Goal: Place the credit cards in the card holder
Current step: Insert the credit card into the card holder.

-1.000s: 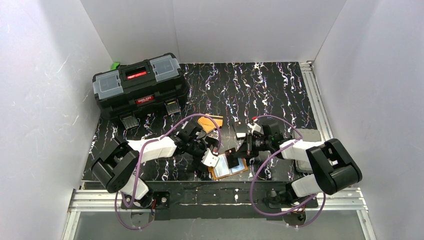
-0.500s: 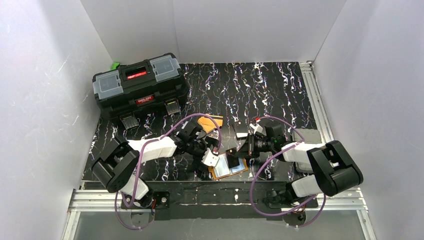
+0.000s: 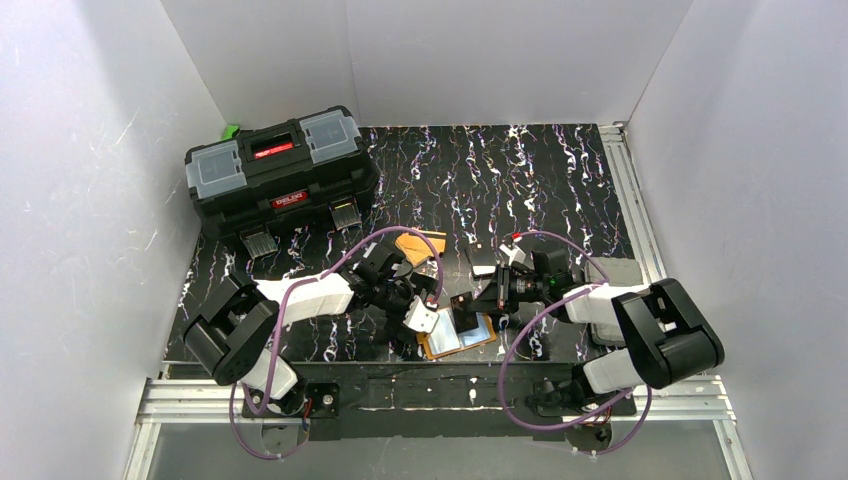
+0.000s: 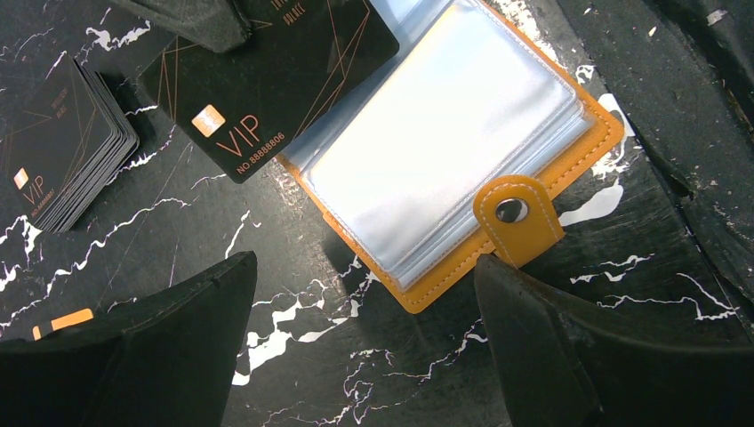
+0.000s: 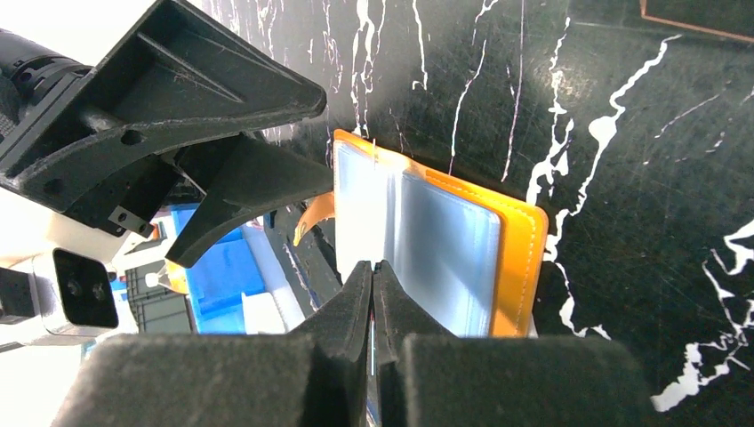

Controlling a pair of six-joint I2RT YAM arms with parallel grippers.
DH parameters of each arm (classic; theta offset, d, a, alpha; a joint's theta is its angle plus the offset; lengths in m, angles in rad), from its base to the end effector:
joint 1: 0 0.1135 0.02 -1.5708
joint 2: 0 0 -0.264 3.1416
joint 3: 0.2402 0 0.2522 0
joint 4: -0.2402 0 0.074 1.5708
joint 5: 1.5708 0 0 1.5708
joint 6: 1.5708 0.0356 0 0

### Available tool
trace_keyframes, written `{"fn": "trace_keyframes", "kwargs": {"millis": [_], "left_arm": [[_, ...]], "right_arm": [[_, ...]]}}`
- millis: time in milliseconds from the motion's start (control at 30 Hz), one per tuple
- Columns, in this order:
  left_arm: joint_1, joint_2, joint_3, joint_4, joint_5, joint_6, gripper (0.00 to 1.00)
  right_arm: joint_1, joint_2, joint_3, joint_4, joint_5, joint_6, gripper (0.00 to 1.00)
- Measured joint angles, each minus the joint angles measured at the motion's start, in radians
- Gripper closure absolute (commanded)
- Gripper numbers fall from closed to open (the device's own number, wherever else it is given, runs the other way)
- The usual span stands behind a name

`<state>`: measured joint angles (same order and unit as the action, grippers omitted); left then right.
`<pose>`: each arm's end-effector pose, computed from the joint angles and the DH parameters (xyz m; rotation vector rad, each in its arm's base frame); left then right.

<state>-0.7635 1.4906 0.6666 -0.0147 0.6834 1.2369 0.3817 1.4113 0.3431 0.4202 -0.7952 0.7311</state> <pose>0.1847 -0.2079 0.1621 2.0358 0.9462 -0.5691 0.2017 0.1083 0.1287 -0.0748 2.4012 1.4561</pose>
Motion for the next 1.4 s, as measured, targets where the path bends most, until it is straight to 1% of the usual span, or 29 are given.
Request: {"fn": "trace_keyframes", "kwargs": {"millis": [267, 633, 733, 833, 933, 1167, 1400], "left_arm": [[-0.002, 0.000, 0.000, 0.006, -0.005, -0.005, 0.09], [-0.003, 0.002, 0.000, 0.011, -0.007, -0.014, 0.09], [-0.003, 0.002, 0.000, 0.011, -0.009, -0.018, 0.09], [-0.003, 0.002, 0.000, 0.011, -0.010, -0.018, 0.09], [-0.004, 0.002, 0.000, 0.011, -0.011, -0.018, 0.09], [-0.004, 0.002, 0.000, 0.012, -0.011, -0.019, 0.09], [-0.005, 0.002, 0.000, 0.013, -0.013, -0.023, 0.09]], "right_arm": [[0.000, 0.069, -0.004, 0.033, -0.009, 0.002, 0.99], [0.019, 0.080, -0.015, 0.032, -0.009, -0.005, 0.99], [0.020, 0.072, -0.015, 0.021, 0.000, -0.013, 0.99], [0.019, 0.018, -0.015, -0.027, 0.019, -0.031, 0.99], [0.017, -0.029, -0.014, -0.037, 0.025, -0.041, 0.99], [0.013, -0.016, -0.013, -0.031, 0.021, -0.039, 0.99], [0.012, 0.009, -0.014, 0.018, -0.003, -0.014, 0.99]]}}
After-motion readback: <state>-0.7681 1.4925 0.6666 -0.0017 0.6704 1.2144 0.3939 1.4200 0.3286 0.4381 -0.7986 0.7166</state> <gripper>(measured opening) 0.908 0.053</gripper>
